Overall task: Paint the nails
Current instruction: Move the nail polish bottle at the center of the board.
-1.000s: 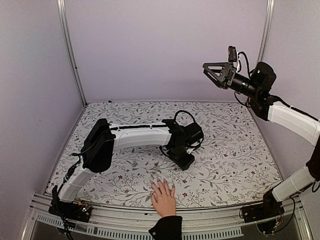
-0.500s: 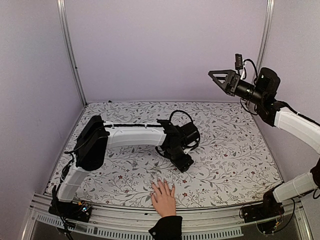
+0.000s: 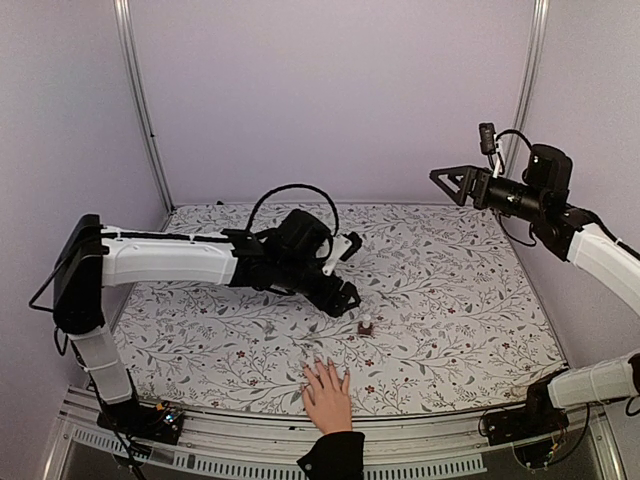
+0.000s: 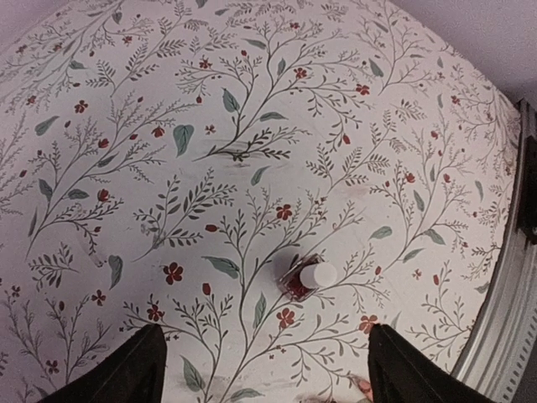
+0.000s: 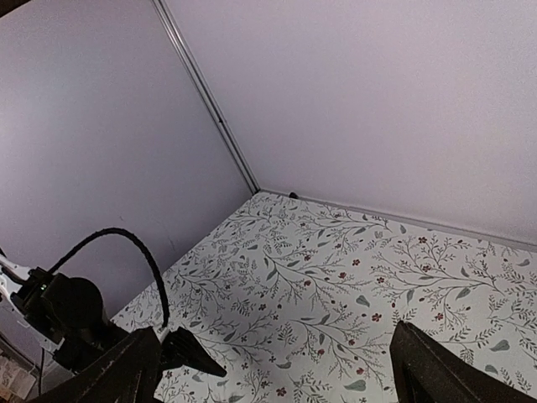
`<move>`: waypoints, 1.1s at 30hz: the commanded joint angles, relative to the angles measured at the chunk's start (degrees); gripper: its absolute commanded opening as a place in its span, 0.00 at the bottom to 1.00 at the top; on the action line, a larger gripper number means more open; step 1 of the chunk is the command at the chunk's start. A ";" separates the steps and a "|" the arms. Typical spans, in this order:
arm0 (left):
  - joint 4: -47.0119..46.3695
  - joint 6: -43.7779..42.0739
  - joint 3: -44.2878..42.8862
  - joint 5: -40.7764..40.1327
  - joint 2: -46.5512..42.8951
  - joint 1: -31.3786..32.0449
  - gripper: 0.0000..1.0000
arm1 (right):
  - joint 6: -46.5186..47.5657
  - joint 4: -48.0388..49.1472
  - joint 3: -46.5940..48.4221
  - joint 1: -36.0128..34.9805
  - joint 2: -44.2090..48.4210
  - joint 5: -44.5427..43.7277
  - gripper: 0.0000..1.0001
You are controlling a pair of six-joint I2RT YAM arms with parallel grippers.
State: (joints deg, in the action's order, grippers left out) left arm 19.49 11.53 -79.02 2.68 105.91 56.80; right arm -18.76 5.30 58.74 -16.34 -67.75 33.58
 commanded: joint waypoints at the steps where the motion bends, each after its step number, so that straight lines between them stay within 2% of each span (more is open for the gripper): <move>1: -21.91 -1.24 12.13 3.04 -8.87 -2.83 0.86 | 6.62 -8.45 -1.45 0.07 -2.02 3.76 0.99; 6: -41.54 -3.22 27.92 3.58 -15.56 -3.62 0.89 | 9.85 -10.42 -3.36 -1.98 -3.51 4.44 0.99; 8: -46.35 -3.58 31.14 3.90 -16.81 -3.69 0.90 | 10.48 -11.28 -3.33 -3.81 -4.89 3.80 0.99; 14: -46.47 -4.73 32.76 10.32 -16.23 -5.20 0.90 | 15.43 -15.18 -1.55 -10.90 -10.37 -2.08 0.99; 21: -50.27 -3.33 36.99 15.06 -17.01 -7.30 0.88 | 17.77 -15.77 -1.68 -14.85 -15.35 -2.34 0.97; 33: -53.07 0.12 40.76 11.80 -17.47 -8.77 0.87 | 26.44 -25.95 3.49 -25.08 -24.93 -11.74 0.76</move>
State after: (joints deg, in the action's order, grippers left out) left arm -30.39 9.37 -39.40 15.86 89.89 49.39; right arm 4.29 -15.86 59.83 -38.72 -90.28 26.33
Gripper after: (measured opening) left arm 0.868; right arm 0.774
